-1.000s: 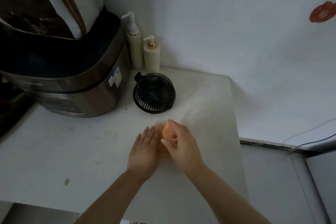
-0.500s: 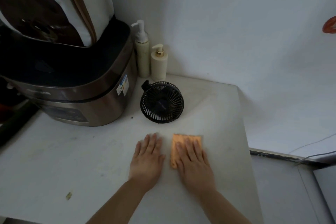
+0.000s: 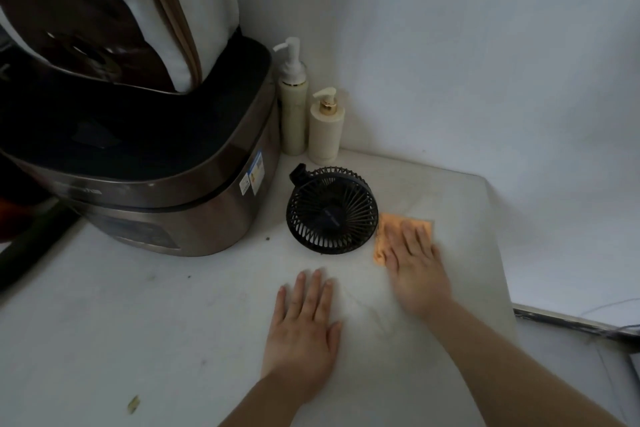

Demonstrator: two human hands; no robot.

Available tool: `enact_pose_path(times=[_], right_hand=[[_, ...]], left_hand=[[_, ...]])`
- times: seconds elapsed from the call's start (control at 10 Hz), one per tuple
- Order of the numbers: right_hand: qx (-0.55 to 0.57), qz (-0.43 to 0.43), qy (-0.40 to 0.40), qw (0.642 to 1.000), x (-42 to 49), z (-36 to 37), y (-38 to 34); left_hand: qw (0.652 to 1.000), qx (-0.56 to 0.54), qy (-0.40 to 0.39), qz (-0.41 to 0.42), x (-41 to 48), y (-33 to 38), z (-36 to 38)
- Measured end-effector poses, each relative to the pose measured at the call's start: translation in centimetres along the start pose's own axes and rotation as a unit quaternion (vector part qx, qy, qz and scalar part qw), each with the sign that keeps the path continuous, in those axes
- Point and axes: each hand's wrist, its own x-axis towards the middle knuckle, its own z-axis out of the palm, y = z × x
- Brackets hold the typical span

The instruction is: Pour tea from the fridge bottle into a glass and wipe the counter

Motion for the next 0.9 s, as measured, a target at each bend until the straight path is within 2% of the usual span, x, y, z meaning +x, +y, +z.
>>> enact_pose_path(times=[0.2,0.5,0.6,0.8,0.9], right_hand=[[-0.024,0.006,-0.057,0.998,6.3,-1.5,0.2],[-0.058,0.010,-0.068,0.996,10.5,-2.2,-0.2],[-0.023,0.018,-0.053,0.998,9.0,-2.7,-0.4],[-0.004,0.050,-0.025,0.998,0.0,-3.1,-0.3],[-0.018,0.038,-0.065,0.997,-4.8,-2.5,-0.5]], left_hand=[[1.000,0.017,0.002,0.007,0.0,0.1,0.2],[1.000,0.013,0.018,0.010,-0.1,-0.1,0.4],[1.000,0.015,-0.004,0.006,0.0,0.1,0.1],[0.997,-0.022,-0.069,-0.010,-0.3,0.6,-1.6],[0.984,-0.007,-0.177,-0.002,0.4,0.8,-3.9]])
